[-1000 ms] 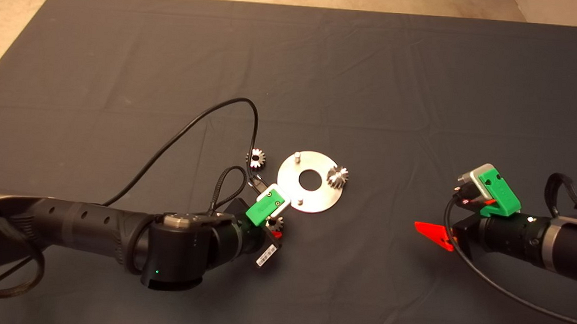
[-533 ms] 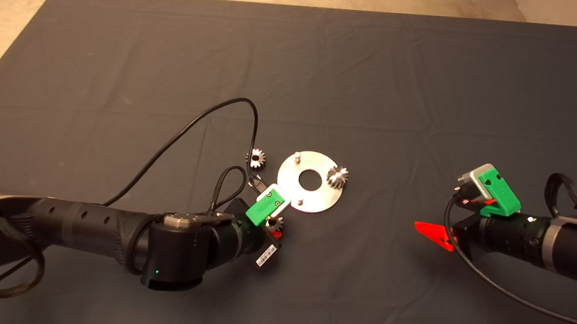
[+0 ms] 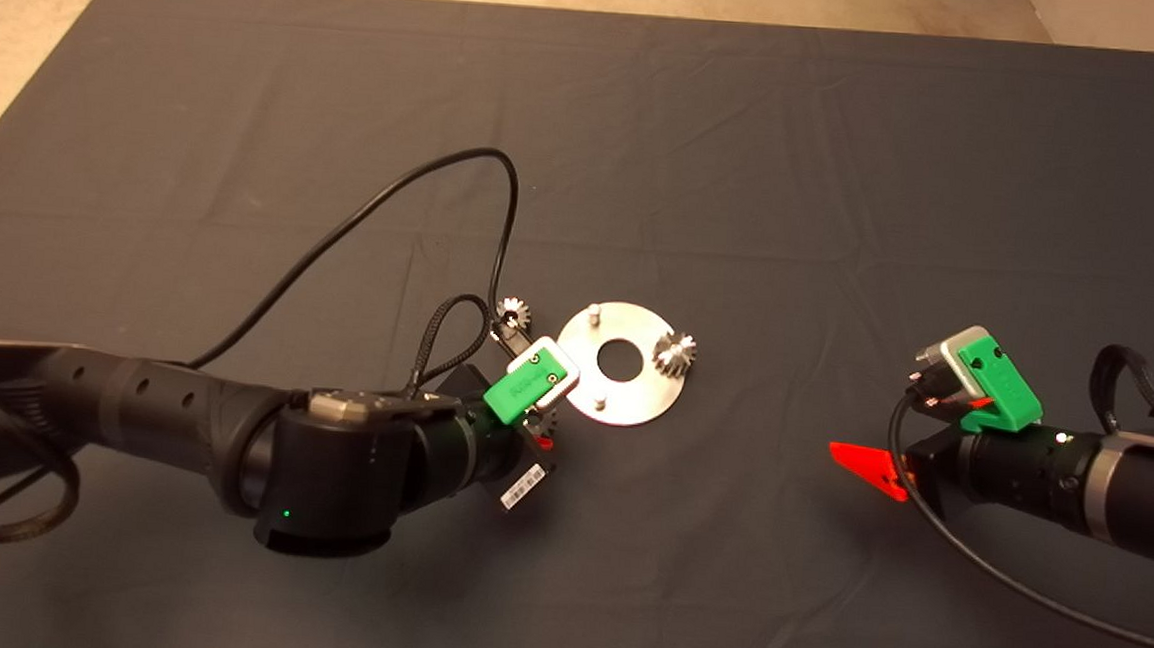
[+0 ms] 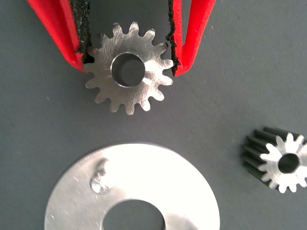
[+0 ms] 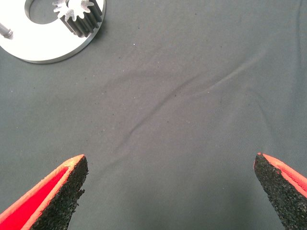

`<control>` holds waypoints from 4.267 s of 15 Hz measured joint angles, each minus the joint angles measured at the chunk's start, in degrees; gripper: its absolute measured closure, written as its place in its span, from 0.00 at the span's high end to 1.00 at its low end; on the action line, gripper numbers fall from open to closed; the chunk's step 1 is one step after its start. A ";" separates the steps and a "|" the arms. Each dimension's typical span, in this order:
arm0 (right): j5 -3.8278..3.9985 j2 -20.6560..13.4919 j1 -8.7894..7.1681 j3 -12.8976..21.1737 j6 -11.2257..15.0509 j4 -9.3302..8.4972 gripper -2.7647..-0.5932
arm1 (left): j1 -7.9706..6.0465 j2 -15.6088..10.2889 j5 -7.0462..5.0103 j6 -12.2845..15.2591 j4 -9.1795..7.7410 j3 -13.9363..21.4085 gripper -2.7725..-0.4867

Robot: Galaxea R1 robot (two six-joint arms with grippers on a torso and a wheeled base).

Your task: Install three planetary gears onto the carrier pins

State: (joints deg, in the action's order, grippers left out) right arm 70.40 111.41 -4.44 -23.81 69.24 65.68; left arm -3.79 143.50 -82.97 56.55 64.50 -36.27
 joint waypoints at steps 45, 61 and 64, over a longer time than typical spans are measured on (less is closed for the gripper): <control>-0.04 -1.43 -0.96 0.00 0.00 0.02 0.92 | -5.27 7.47 2.52 1.19 -3.03 -7.86 0.09; -0.09 -1.44 -0.96 0.00 0.00 0.02 0.92 | -4.34 9.64 3.14 1.44 -3.03 -8.02 0.09; -0.06 -1.44 -0.96 0.00 0.00 0.02 0.92 | -4.30 9.64 3.17 1.44 -3.03 -8.02 0.09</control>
State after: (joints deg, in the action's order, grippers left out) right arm 70.34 109.97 -5.40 -23.81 69.24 65.71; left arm -8.09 153.14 -79.80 57.99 61.46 -44.29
